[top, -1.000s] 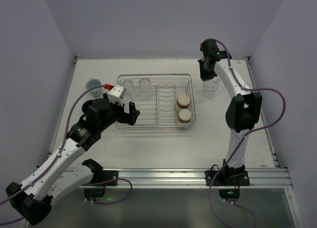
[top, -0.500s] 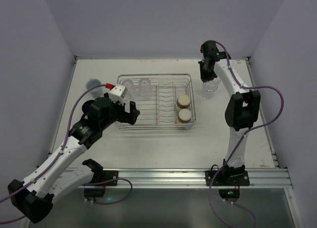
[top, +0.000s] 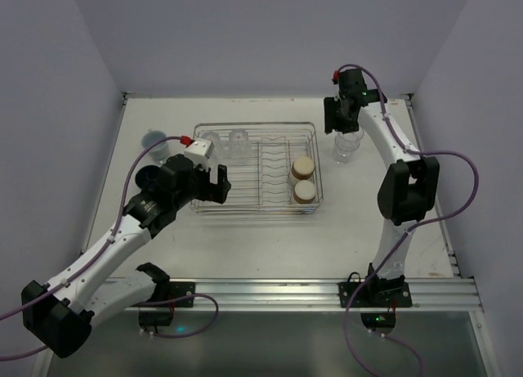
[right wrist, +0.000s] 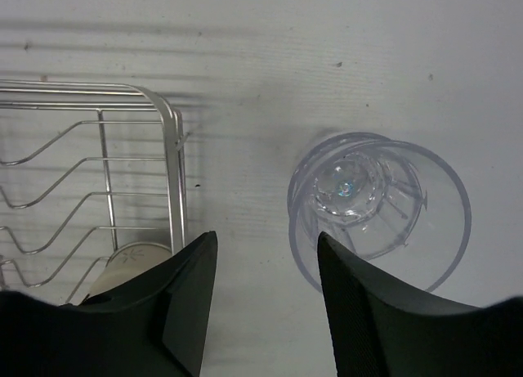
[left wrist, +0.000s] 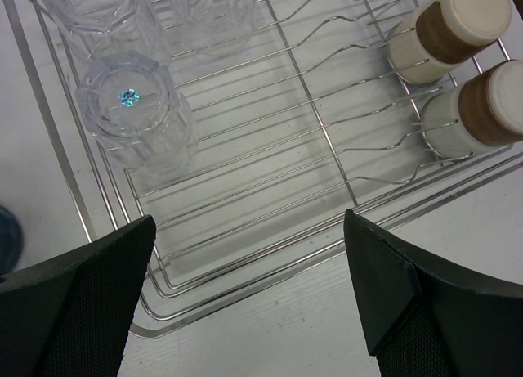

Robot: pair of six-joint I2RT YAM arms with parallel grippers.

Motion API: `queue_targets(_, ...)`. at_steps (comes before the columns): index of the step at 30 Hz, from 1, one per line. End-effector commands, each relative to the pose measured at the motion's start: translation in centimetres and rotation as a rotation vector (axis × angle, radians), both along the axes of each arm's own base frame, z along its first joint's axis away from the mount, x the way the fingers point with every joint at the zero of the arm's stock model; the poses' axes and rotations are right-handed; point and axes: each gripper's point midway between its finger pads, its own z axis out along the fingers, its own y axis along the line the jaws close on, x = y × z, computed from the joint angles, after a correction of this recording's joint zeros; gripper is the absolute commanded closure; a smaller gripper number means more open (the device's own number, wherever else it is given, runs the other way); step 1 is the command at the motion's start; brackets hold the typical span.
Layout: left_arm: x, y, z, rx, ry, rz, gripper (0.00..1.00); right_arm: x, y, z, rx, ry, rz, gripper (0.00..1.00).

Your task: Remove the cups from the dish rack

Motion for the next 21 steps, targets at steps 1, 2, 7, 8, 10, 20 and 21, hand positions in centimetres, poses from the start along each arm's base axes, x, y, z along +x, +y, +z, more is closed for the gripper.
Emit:
queue_targets(1, 1.6, 0.3, 2.4, -0.04, -0.04, 0.079, 0.0, -0.4, 1.6, 7.3, 0.122, -0.213, 0.015, 0.45)
queue_targets(2, 1.8, 0.4, 2.5, -0.046, -0.039, 0.097, 0.0, -0.7, 2.2, 8.0, 0.144, -0.242, 0.023, 0.44)
queue_targets(7, 4.1, 1.2, 3.0, -0.038, -0.058, 0.22, 0.0, -4.2, 5.1, 12.6, 0.306, -0.428, 0.072, 0.33)
queue_targets(8, 4.5, 1.3, 3.1, -0.032, -0.062, 0.239, 0.0, -5.3, 5.6, 11.4, 0.327, -0.414, 0.083, 0.32)
queue_targets(10, 5.8, 1.5, 3.2, -0.02, -0.07, 0.286, 0.0, -6.6, 7.9, 13.0, 0.419, -0.479, 0.143, 0.3)
queue_targets(20, 10.7, 2.5, 1.6, 0.093, -0.08, 0.411, 0.0, -13.9, 10.9, 15.7, 0.607, -0.596, 0.306, 0.3)
queue_targets(21, 11.2, 2.4, 1.8, 0.08, -0.093, 0.412, 0.0, -14.3, 10.9, 16.1, 0.608, -0.612, 0.317, 0.29)
